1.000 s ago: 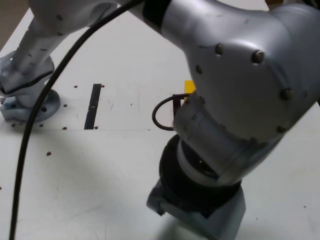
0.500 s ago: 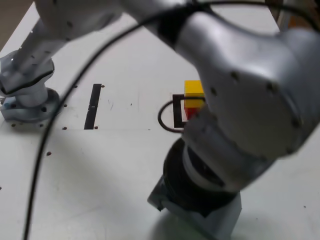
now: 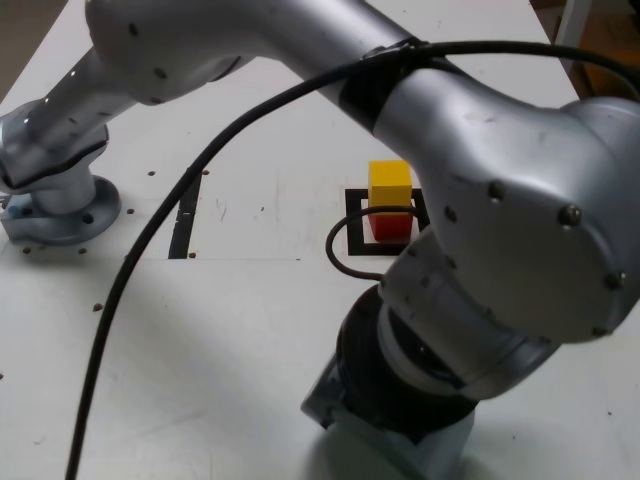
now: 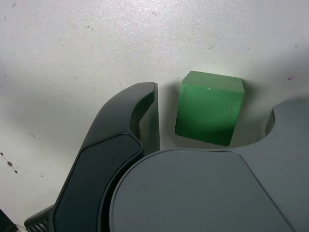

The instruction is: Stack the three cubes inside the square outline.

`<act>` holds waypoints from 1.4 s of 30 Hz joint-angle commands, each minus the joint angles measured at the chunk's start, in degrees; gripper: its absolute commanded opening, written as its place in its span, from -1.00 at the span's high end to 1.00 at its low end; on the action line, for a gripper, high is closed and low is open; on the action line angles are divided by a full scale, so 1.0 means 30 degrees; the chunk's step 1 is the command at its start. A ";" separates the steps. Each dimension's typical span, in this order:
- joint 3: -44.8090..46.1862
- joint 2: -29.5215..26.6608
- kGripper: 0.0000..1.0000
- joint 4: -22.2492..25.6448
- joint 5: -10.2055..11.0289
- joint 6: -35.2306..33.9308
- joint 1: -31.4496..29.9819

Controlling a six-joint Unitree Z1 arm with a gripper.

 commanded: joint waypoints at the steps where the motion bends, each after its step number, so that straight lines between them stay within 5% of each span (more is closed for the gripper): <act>1: -0.0164 0.0197 -0.51 0.0239 0.0157 0.0081 0.0071; 7: -0.0268 0.0381 0.00 0.0226 0.1015 0.0118 0.0231; 18: -0.1188 0.0560 0.66 0.0282 0.0716 -0.0081 0.0327; 24: -0.1101 0.0091 0.70 0.0348 0.0296 -0.0178 0.0428; 37: 0.5589 -0.7834 0.74 0.0396 0.1889 0.0840 0.4159; 42: 0.7585 -0.9618 0.74 0.0383 0.1766 0.1033 0.5949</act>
